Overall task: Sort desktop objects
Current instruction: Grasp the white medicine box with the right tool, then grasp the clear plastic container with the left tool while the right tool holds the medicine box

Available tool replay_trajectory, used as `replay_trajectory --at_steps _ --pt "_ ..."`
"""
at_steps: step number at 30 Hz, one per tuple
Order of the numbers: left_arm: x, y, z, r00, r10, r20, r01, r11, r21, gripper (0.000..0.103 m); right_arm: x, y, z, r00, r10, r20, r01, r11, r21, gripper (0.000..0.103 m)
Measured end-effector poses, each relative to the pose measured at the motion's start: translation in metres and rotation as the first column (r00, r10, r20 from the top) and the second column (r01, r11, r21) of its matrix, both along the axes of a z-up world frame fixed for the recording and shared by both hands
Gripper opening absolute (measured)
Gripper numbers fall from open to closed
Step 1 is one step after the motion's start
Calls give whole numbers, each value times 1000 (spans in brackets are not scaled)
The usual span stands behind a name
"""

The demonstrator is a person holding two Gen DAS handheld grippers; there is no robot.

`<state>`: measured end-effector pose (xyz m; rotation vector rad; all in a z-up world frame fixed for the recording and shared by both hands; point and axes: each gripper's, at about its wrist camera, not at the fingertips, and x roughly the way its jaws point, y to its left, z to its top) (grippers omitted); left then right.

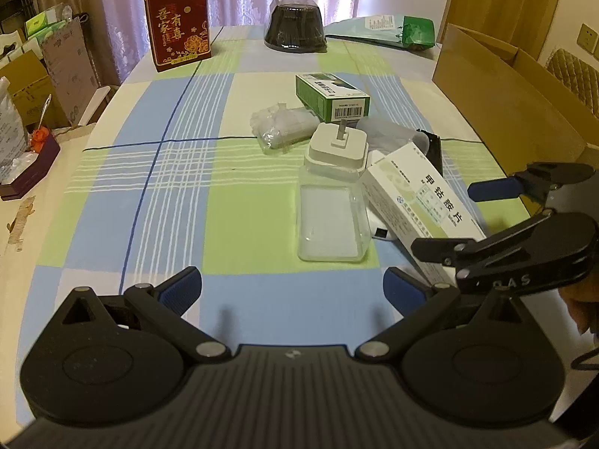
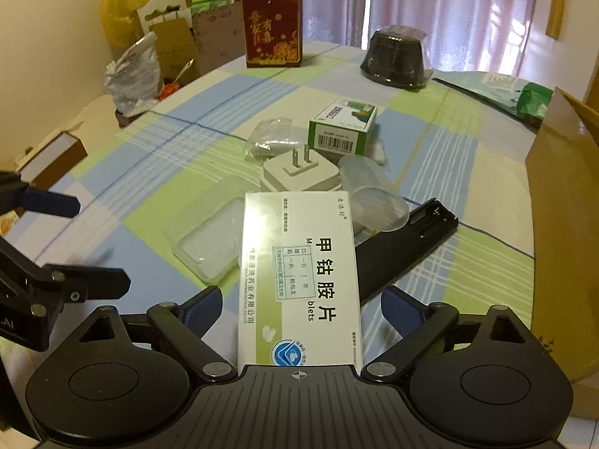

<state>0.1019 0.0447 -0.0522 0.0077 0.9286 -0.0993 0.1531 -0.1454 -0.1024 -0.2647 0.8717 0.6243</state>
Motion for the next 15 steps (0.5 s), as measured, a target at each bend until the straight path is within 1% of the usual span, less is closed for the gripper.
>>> replay_trajectory --at_steps 3,4,5,6,10,11,15 --pt "6 0 -4 1000 -2 -2 2 1000 -1 101 4 0 -5 1000 6 -8 -6 1000 -3 94" --pt "7 0 -5 1000 -3 -3 3 1000 -1 101 5 0 -6 1000 11 -11 -11 1000 -4 91" --pt "9 0 -6 1000 -4 -3 4 1000 -1 101 6 1 -7 1000 15 -15 -15 1000 -5 80" --pt "11 0 -7 1000 -5 -3 5 1000 -1 101 7 1 -8 1000 20 -18 -20 1000 -6 78" --pt "17 1 -9 1000 -8 -2 8 1000 2 101 10 1 -10 1000 21 -20 -22 1000 -2 77" --pt "18 1 -9 1000 -9 -1 9 1000 3 101 10 1 -10 1000 16 -19 -16 1000 -2 71" --pt "25 -1 -10 1000 -18 7 18 1000 8 101 8 -2 -5 1000 -14 -11 15 1000 6 70"
